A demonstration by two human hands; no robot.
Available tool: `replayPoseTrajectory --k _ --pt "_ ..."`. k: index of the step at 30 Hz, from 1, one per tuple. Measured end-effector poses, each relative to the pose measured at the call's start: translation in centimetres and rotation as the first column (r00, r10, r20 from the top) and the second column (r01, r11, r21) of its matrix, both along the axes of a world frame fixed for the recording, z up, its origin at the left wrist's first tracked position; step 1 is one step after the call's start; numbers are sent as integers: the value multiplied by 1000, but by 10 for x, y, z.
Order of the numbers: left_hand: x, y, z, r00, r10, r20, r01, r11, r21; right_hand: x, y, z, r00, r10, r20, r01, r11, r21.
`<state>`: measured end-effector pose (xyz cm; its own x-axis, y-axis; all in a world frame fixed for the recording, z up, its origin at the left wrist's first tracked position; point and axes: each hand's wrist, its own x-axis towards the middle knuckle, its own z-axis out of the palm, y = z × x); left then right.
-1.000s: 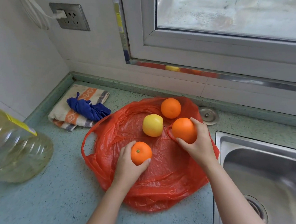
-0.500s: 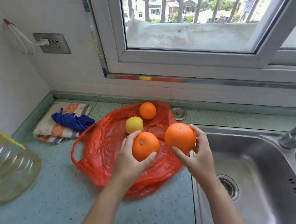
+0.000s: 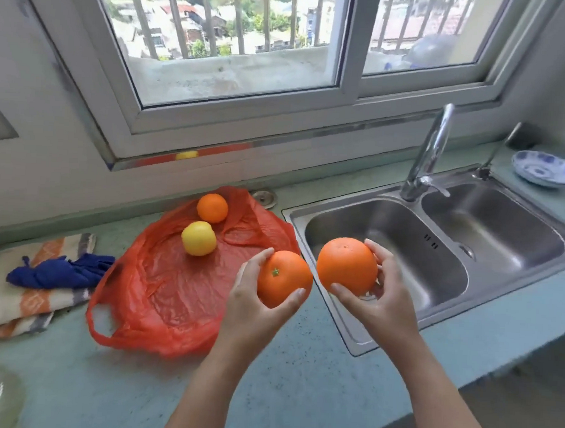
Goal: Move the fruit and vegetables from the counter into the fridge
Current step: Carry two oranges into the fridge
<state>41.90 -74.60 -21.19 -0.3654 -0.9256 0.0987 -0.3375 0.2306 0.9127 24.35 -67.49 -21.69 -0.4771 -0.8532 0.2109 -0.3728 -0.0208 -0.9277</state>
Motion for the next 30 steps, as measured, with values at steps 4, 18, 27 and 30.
replayPoseTrajectory --k 4,18,27,30 --pt "14 19 0 994 -107 -29 107 994 21 21 47 3 991 -132 8 132 991 11" --pt "-40 107 13 882 -457 -115 466 882 68 19 193 25 844 -534 -50 531 845 -57" --pt "-177 240 22 703 -684 -194 709 696 117 -57 360 36 628 -774 -83 767 633 -106" --pt "-230 311 31 581 -795 -174 812 582 55 -83 432 41 523 -849 -78 838 529 -135"
